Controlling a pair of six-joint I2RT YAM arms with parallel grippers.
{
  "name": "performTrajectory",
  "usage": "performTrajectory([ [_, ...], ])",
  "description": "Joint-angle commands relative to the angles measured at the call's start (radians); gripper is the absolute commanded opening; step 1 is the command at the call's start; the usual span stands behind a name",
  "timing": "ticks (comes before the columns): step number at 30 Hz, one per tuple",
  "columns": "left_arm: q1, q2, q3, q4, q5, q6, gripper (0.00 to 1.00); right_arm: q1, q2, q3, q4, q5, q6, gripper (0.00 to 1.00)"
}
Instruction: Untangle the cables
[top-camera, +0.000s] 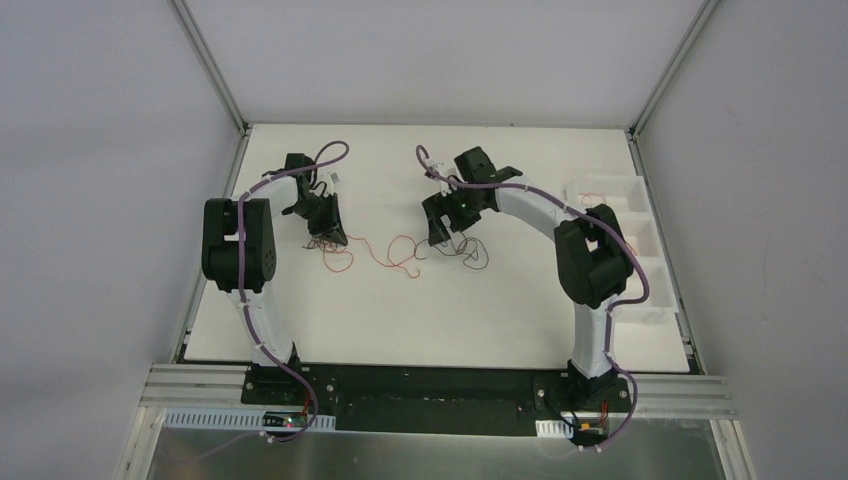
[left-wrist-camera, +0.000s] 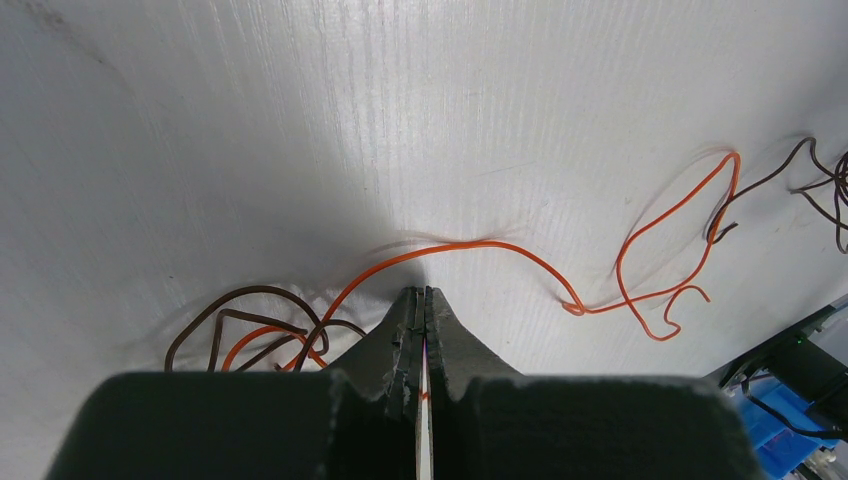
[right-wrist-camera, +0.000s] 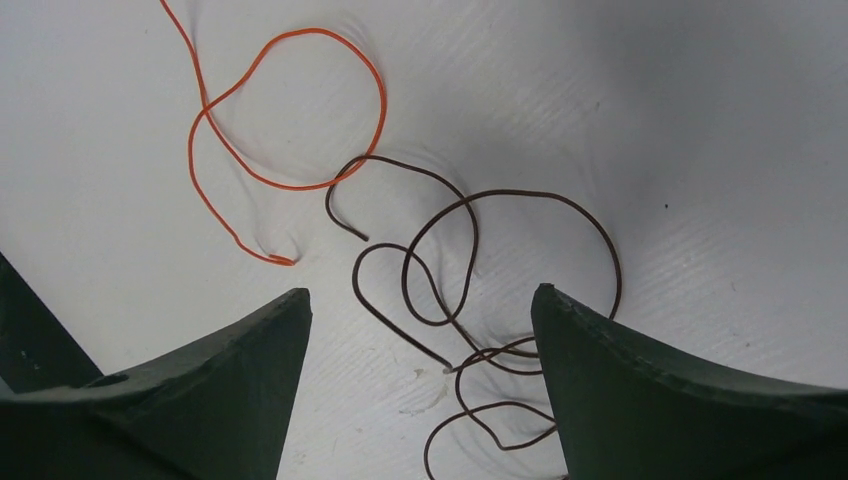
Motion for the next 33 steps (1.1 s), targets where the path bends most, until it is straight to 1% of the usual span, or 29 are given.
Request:
performTrajectory([
  [1,0.003,0.011,-0.004,-0.027,0.007,0.009,0.0,0.024,0.059,0.05,0.027,0.034,-0.058,0.8],
  [4,0.003,0.013,-0.005,-0.026,0.001,0.005,0.0,0.035,0.114,0.09,0.014,0.083,-0.055,0.66],
  [6,0.002,0.015,-0.005,-0.027,-0.003,0.003,0.0,0.041,0.138,0.134,-0.037,0.093,-0.065,0.51],
  [7,0.003,0.015,-0.005,-0.027,-0.008,0.002,0.0,0.043,0.139,0.143,-0.063,0.099,-0.069,0.39],
  [8,0.002,0.011,-0.006,-0.028,-0.02,0.003,0.0,0.04,0.127,0.144,-0.086,0.105,-0.077,0.19],
  [9,0.002,0.006,-0.007,-0.032,-0.041,0.007,0.0,0.033,0.104,0.135,-0.116,0.112,-0.093,0.04],
  [10,0.003,-0.001,-0.012,-0.036,-0.065,0.013,0.0,0.021,0.074,0.121,-0.147,0.127,-0.111,0.0],
  [14,0.057,-0.027,-0.029,-0.053,-0.139,0.039,0.0,-0.095,-0.109,0.015,-0.245,0.165,-0.15,0.0],
  [18,0.116,-0.031,-0.034,-0.077,-0.162,0.074,0.0,-0.266,-0.295,-0.098,-0.361,0.214,-0.221,0.0],
  [20,0.136,-0.027,-0.036,-0.084,-0.172,0.081,0.0,-0.361,-0.369,-0.121,-0.404,0.218,-0.247,0.0],
  [24,0.152,-0.012,-0.03,-0.1,-0.204,0.121,0.0,-0.518,-0.465,-0.054,-0.484,0.19,-0.264,0.0],
  [30,0.168,0.025,0.011,-0.128,-0.234,0.127,0.0,-0.645,-0.575,0.071,-0.523,0.142,-0.236,0.0],
  [33,0.174,0.029,0.029,-0.135,-0.243,0.137,0.0,-0.732,-0.612,0.133,-0.543,0.119,-0.235,0.0],
])
